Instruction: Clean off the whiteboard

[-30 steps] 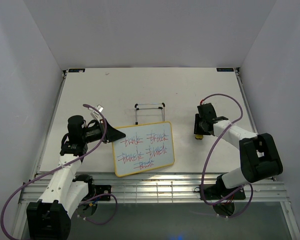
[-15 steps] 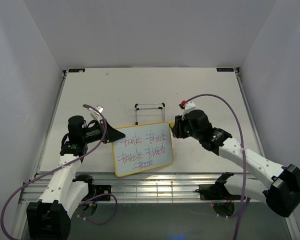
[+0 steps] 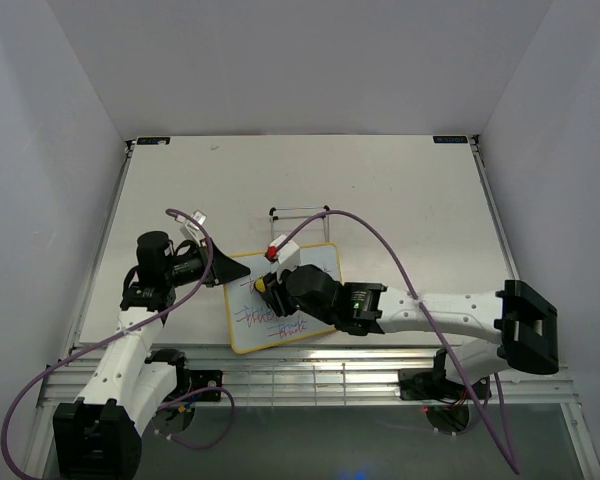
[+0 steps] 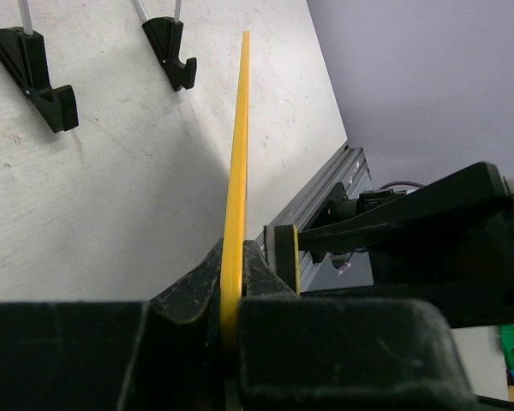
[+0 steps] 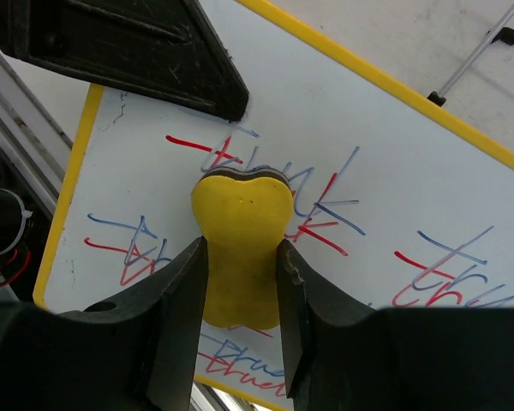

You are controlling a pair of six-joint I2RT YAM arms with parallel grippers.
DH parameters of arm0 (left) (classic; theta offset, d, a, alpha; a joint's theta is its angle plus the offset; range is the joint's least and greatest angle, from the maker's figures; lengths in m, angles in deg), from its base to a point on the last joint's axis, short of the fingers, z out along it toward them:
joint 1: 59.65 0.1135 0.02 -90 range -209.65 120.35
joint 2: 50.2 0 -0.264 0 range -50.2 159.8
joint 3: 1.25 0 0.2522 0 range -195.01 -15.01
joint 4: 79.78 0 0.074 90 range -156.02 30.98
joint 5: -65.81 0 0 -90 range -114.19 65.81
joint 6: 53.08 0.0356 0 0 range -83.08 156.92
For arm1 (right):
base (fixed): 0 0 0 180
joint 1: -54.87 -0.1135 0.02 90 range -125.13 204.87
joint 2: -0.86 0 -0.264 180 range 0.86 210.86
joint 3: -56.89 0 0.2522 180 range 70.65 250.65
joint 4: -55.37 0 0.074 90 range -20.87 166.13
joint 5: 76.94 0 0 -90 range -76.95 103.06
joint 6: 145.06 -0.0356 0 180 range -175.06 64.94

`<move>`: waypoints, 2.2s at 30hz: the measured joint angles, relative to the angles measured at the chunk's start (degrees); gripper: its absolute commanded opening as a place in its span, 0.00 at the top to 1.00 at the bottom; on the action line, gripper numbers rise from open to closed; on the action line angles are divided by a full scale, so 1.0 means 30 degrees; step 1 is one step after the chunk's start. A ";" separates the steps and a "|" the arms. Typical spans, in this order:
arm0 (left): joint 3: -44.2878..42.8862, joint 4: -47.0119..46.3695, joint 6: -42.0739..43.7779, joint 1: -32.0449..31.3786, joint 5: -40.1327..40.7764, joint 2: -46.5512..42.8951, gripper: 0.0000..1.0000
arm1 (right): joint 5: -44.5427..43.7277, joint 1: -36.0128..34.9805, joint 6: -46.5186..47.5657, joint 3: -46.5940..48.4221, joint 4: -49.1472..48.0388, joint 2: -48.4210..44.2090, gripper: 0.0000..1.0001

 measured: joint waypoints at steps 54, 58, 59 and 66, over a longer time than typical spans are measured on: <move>-0.0189 0.0058 -0.0189 -0.0583 0.0539 0.1020 1.00 | -0.2980 -0.0342 -0.1239 0.3009 0.1377 0.3308 0.75; -0.0189 -0.0044 -0.0175 -0.0488 0.0823 0.0794 1.00 | -0.3410 -0.0364 -0.1209 0.3796 0.2098 0.3796 0.76; -0.0189 -0.0044 -0.0138 -0.0488 0.0874 0.0678 1.00 | -0.3475 -0.0379 -0.1246 0.3825 0.2113 0.3803 0.76; -0.0189 -0.0007 0.0095 -0.0488 0.0954 0.0182 1.00 | -0.3636 -0.0525 -0.1377 0.3789 0.1989 0.3730 0.76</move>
